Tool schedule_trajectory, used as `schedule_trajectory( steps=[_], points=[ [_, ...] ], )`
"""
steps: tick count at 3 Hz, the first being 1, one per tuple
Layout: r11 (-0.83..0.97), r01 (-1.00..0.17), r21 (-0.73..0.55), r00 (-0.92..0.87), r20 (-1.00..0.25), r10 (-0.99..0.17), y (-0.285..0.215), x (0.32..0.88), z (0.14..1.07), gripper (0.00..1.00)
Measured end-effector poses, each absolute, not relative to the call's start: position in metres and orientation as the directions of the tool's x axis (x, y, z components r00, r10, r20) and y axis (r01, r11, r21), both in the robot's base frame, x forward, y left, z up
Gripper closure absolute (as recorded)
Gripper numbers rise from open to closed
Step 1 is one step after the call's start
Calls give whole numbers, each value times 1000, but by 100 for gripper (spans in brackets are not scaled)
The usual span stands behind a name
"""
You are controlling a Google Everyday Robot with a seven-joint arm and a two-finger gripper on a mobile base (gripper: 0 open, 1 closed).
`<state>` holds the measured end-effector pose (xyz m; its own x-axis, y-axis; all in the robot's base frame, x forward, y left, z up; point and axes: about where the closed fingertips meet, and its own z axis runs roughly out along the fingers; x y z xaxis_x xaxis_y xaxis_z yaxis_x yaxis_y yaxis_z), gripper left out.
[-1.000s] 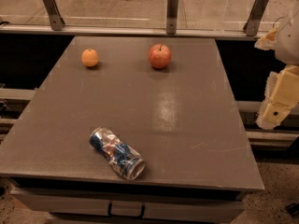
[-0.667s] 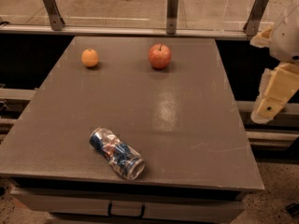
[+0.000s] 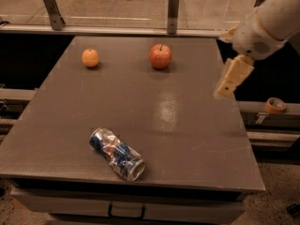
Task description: Move apple near orange
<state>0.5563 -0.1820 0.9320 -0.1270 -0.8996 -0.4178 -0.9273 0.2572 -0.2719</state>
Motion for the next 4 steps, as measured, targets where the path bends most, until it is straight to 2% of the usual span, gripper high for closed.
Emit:
schedule_trajectory(
  steps=[2, 4],
  points=[
    [368, -875, -315, -135, -571, -810, -116, 662, 899, 0],
    [471, -862, -187, -231, -683, -693, -80, 735, 880, 0]
  ],
)
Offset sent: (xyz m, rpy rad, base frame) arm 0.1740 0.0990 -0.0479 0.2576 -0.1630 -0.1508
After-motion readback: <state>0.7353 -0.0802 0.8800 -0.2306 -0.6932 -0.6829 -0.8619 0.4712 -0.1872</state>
